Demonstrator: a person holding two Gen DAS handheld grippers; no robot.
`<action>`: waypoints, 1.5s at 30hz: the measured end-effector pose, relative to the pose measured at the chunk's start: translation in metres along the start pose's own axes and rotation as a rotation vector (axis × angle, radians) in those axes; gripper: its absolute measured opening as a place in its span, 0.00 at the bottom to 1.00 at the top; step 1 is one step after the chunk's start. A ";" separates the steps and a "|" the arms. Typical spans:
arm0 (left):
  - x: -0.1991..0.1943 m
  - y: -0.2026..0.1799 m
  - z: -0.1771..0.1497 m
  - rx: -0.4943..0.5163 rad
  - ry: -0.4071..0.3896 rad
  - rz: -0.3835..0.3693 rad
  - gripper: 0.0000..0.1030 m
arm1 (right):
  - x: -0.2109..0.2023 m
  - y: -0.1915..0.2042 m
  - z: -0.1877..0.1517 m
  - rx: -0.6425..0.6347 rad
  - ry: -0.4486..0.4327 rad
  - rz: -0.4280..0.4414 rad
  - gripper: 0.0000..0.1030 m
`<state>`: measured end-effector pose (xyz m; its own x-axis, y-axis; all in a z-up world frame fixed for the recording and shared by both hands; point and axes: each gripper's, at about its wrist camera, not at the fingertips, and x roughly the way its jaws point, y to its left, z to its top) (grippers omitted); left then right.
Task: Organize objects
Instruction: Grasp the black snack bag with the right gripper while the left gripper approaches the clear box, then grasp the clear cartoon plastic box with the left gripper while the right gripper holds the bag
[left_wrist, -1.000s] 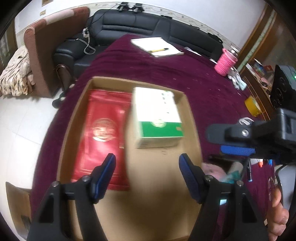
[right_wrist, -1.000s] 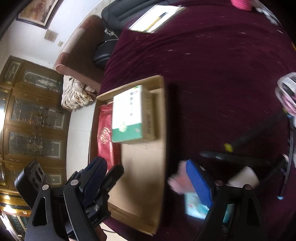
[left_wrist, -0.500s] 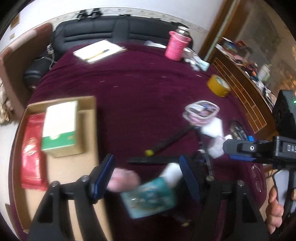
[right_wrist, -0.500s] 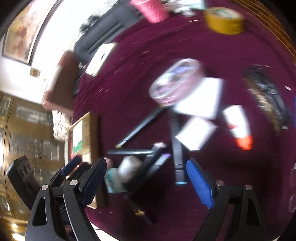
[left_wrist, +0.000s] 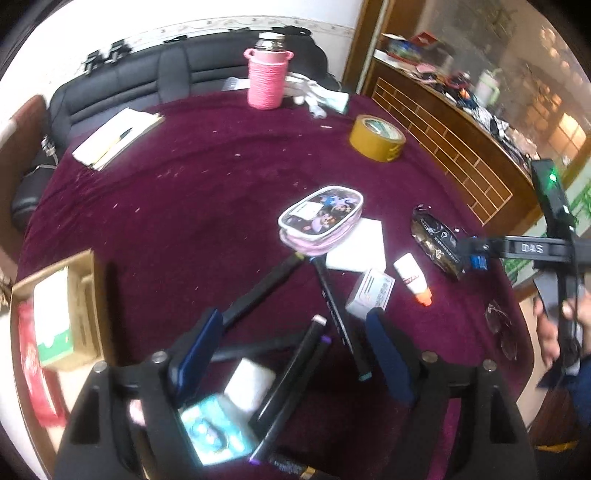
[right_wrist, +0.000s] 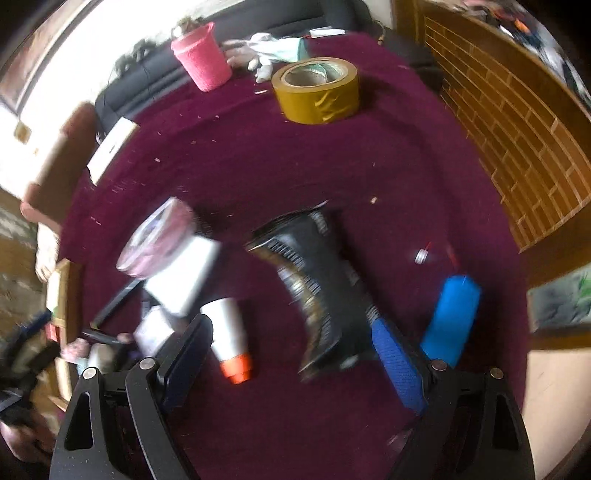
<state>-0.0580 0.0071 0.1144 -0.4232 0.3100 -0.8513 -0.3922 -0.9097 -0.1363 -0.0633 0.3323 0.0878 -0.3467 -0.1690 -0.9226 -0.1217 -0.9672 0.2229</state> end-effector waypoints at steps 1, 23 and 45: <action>0.002 -0.001 0.004 0.006 0.001 -0.004 0.77 | 0.007 -0.002 0.006 -0.025 0.016 -0.011 0.89; 0.100 -0.034 0.091 0.315 0.145 -0.154 0.80 | 0.040 -0.022 -0.027 -0.014 0.107 0.079 0.35; 0.139 -0.032 0.077 0.158 0.109 -0.044 0.72 | 0.036 -0.021 -0.034 0.063 0.067 0.063 0.35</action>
<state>-0.1673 0.1001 0.0396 -0.3155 0.3093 -0.8971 -0.5357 -0.8384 -0.1007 -0.0412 0.3396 0.0396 -0.2931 -0.2429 -0.9247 -0.1611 -0.9408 0.2982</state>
